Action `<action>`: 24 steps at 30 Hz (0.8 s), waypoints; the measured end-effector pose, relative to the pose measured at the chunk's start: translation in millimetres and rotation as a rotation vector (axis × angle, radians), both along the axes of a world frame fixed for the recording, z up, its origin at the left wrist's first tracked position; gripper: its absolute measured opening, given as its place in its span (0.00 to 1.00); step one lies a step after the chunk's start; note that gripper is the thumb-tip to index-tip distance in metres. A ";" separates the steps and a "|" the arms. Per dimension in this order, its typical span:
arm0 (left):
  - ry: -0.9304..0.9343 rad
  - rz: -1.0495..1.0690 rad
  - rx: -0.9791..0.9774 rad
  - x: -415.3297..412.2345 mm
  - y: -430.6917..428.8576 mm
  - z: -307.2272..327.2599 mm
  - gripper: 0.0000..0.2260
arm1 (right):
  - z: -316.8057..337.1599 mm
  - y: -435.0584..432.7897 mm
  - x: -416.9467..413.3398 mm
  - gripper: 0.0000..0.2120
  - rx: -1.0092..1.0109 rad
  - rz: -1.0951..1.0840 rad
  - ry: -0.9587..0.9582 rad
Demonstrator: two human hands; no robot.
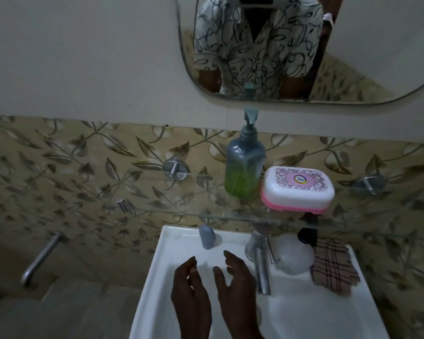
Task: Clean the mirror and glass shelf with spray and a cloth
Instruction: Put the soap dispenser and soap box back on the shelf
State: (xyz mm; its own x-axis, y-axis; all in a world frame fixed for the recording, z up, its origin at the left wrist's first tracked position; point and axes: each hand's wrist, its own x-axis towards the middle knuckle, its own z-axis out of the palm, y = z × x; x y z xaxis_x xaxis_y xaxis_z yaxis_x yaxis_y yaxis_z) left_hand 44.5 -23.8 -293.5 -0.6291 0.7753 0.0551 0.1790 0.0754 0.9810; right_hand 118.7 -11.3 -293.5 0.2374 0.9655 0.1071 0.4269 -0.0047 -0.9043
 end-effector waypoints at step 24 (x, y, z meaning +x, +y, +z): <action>0.180 -0.318 0.320 26.0 -20.4 60.9 0.16 | 62.3 -39.5 47.2 0.26 0.105 -0.129 0.193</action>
State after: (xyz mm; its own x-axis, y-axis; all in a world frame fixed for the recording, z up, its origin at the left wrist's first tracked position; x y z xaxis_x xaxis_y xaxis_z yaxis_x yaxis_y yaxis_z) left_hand 70.5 -44.2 -232.6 -0.3223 0.8540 0.4083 0.3137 -0.3106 0.8973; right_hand 166.0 -50.9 -231.1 0.3834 0.9120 0.1458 0.2483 0.0503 -0.9674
